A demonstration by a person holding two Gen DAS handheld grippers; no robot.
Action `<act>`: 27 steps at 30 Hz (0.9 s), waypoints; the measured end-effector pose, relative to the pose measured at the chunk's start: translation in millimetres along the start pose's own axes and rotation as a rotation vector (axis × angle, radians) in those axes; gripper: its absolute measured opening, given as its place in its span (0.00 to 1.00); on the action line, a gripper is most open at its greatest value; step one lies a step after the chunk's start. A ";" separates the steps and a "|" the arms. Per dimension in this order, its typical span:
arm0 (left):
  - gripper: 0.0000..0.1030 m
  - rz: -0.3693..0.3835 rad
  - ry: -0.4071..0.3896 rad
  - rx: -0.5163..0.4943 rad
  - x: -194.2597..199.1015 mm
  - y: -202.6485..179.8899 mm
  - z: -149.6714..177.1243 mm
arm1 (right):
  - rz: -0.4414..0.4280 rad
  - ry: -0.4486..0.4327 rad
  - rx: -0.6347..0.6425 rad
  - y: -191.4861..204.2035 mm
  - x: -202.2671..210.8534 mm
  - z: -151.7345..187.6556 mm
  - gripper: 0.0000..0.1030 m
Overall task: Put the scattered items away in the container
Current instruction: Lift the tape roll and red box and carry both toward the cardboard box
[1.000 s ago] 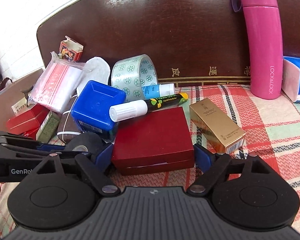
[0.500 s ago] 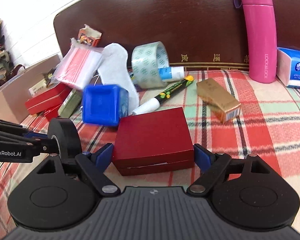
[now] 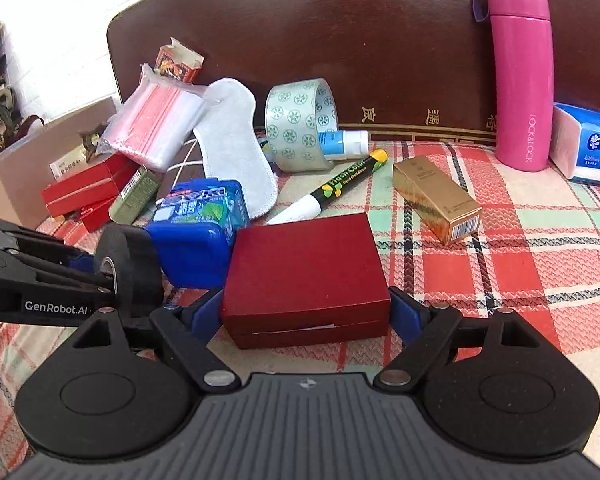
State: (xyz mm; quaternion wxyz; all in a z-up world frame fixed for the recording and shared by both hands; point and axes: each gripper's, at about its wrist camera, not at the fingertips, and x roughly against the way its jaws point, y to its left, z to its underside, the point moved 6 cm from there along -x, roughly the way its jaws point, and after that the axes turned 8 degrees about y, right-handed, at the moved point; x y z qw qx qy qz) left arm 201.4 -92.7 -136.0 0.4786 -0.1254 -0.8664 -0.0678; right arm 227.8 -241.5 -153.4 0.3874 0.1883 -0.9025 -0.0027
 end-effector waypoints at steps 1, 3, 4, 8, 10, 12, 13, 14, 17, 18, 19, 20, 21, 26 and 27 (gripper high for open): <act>0.38 0.000 -0.002 -0.001 -0.8 -0.2 -0.3 | -0.001 0.001 0.000 0.3 0.6 0.4 0.84; 0.29 -0.002 -0.005 -0.004 -2.0 -0.4 -0.5 | -0.003 0.004 -0.001 0.8 1.8 1.1 0.84; 0.25 -0.004 -0.001 -0.006 -0.9 -0.3 -0.2 | -0.004 0.006 -0.002 1.1 2.3 1.5 0.84; 0.25 0.005 0.016 -0.006 6.0 -0.6 3.4 | -0.008 0.011 -0.003 2.1 4.7 3.0 0.84; 0.25 0.015 0.023 -0.006 11.6 -0.9 9.2 | -0.010 0.014 -0.004 2.7 5.9 3.7 0.83; 0.25 0.017 0.033 -0.013 17.8 -0.7 18.1 | -0.015 0.018 0.001 6.3 12.0 8.0 0.83; 0.25 0.016 0.040 -0.020 21.2 -0.3 23.3 | -0.020 0.023 0.011 9.2 16.0 11.7 0.83; 0.25 0.014 0.049 -0.028 25.2 0.7 29.8 | -0.024 0.027 0.022 12.3 20.0 15.6 0.83; 0.25 -0.002 0.081 -0.052 38.9 4.9 52.2 | -0.045 0.041 0.055 23.4 32.6 28.5 0.83; 0.25 -0.005 0.091 -0.063 44.3 6.1 59.9 | -0.053 0.046 0.065 27.5 36.9 33.0 0.83; 0.25 -0.008 0.101 -0.074 49.7 7.3 67.7 | -0.060 0.050 0.072 32.1 40.6 37.0 0.83; 0.25 -0.012 0.110 -0.085 55.1 8.5 75.4 | -0.072 0.056 0.082 37.6 44.3 41.7 0.83; 0.25 -0.013 0.123 -0.102 60.2 9.5 83.8 | -0.084 0.062 0.093 43.2 48.1 46.5 0.83; 0.24 -0.039 0.170 -0.172 79.2 15.4 116.5 | -0.121 0.094 0.180 72.1 63.0 69.3 0.83; 0.25 -0.035 0.172 -0.165 79.8 17.6 118.4 | -0.123 0.100 0.195 76.8 64.3 73.1 0.83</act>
